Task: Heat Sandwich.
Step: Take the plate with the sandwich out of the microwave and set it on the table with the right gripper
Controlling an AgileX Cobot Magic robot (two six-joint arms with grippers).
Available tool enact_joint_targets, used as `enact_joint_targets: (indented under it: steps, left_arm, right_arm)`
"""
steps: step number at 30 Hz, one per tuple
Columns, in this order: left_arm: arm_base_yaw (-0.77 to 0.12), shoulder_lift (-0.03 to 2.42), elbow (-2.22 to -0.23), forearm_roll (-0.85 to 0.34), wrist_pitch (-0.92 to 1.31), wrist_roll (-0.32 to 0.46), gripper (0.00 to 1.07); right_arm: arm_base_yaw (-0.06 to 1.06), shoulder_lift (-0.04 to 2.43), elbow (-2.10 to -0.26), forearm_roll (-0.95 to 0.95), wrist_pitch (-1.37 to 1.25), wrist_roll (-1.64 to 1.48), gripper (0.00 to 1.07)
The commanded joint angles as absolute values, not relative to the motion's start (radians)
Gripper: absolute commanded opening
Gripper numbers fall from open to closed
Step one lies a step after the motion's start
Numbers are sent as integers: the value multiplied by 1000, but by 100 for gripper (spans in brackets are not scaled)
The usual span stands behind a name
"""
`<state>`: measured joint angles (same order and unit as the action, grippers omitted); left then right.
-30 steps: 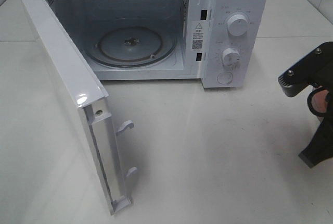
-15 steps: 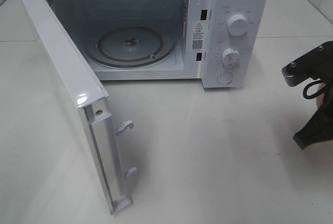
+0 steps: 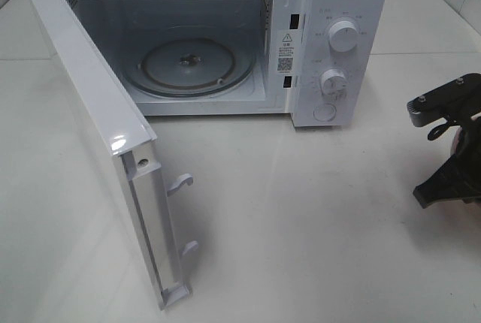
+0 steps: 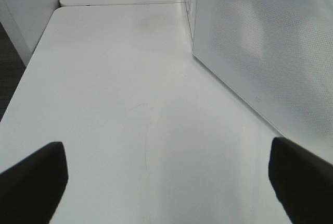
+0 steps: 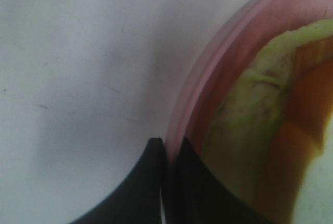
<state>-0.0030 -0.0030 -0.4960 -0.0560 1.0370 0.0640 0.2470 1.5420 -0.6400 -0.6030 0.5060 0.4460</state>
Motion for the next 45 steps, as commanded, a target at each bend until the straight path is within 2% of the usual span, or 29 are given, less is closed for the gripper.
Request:
enact_joint_targets:
  steps: [1,12,29,33,36,37,38,39,45]
  left_arm:
    - [0,-31,-493,-64,1029,63,101]
    - [0,-31,-493,-64,1029,63,101]
    - [0,-31,-493,-64,1029,63,101]
    - [0,-31,-493,-64,1029,63,101]
    - [0,-31,-493,-64,1029,63,101]
    - [0,-31,-493,-64,1029,63,101]
    - [0,-31,-493,-64,1029,63,101]
    - [0,-31,-493,-64,1029,63,101]
    - [0,-31,-493,-64,1029,63,101]
  right_arm:
    - [220,1589,-646,-677,472,514,0]
    - [220,1712,-646,-858,438,711,0]
    - [220,1737,-646,-890,395,732,3]
    - [220,1737,-646,-881,401,732,11]
    - [220,1714,-649,-849,405,715,27]
    - [220,1714,-649,-849,405,715,27]
    - [220,1702,-651,-835,405,699,32]
    - [220,1678,-655,-808,407,666,41]
    - [220,1593,-655,-681,434,551,58]
